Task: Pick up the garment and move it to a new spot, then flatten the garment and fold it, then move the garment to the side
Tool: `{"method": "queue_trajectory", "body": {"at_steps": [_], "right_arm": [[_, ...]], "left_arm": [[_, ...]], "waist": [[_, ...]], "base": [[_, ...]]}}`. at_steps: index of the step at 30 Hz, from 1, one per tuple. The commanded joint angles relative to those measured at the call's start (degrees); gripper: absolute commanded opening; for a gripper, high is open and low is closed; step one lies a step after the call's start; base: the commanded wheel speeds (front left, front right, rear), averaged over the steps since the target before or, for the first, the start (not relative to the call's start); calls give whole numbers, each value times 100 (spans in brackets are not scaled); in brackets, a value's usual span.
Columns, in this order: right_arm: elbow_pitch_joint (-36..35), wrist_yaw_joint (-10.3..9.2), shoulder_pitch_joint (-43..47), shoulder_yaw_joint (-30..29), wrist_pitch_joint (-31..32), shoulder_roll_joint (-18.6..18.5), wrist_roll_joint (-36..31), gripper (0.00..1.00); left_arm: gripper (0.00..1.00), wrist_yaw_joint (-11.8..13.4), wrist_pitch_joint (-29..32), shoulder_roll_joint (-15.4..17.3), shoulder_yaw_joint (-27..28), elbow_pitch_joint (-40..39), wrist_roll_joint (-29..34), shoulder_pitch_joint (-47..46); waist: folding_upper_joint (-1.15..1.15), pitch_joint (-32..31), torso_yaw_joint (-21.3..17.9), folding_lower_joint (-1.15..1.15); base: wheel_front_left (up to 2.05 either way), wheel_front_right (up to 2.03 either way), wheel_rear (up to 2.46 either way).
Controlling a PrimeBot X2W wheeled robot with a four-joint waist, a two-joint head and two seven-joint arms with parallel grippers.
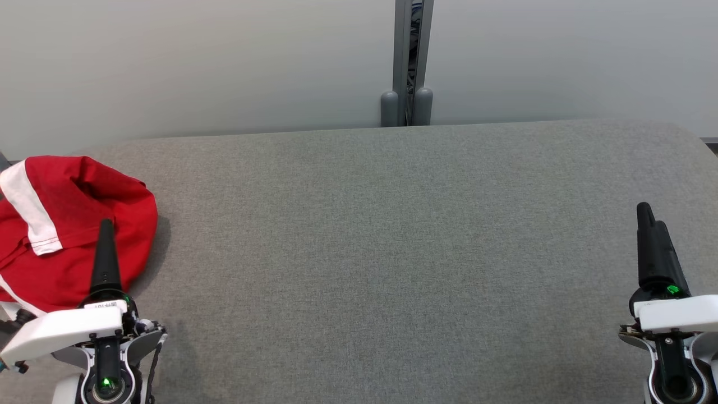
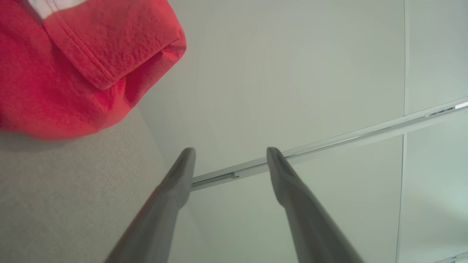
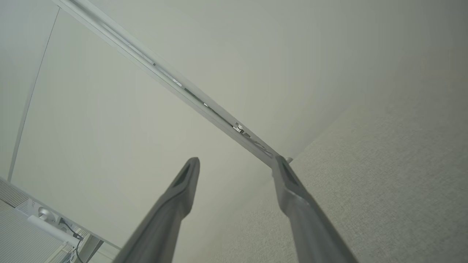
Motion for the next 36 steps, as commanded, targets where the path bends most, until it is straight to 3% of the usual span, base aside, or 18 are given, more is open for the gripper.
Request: {"method": "queue_trajectory", "body": {"at_steps": [1, 4, 12, 18, 27, 36], "right_arm": [[-241, 26, -177, 70, -86, -65, -433, 100], [-460, 26, -210, 235, -164, -83, -1127, 100], [-752, 28, -233, 438, -319, -104, -2199, 100], [-860, 29, -195, 505, -423, -98, -2825, 100], [-762, 31, -117, 645, -557, -89, -3463, 100], [-478, 33, -51, 746, -692, -80, -3768, 100]], "left_arm": [[100, -23, -60, 42, 190, -196, 325, -103], [100, -24, -142, 44, 307, -378, 671, -117], [100, -9, -290, 49, 219, -952, 1443, 3], [100, 195, -394, 52, -126, -1467, 2255, 165], [100, 527, -521, 54, -779, -1937, 3493, 385], [100, 854, -658, 57, -1421, -1918, 4802, 588]], "waist": [[0, 6, 2, 0], [0, 21, -2, 0], [0, 44, -11, 0], [0, 57, -18, 0], [0, 74, -31, 0], [0, 88, -67, 0]], "base": [[0, 0, 0], [0, 0, 0], [0, 0, 0], [0, 0, 0], [0, 0, 0], [0, 0, 0]]}}
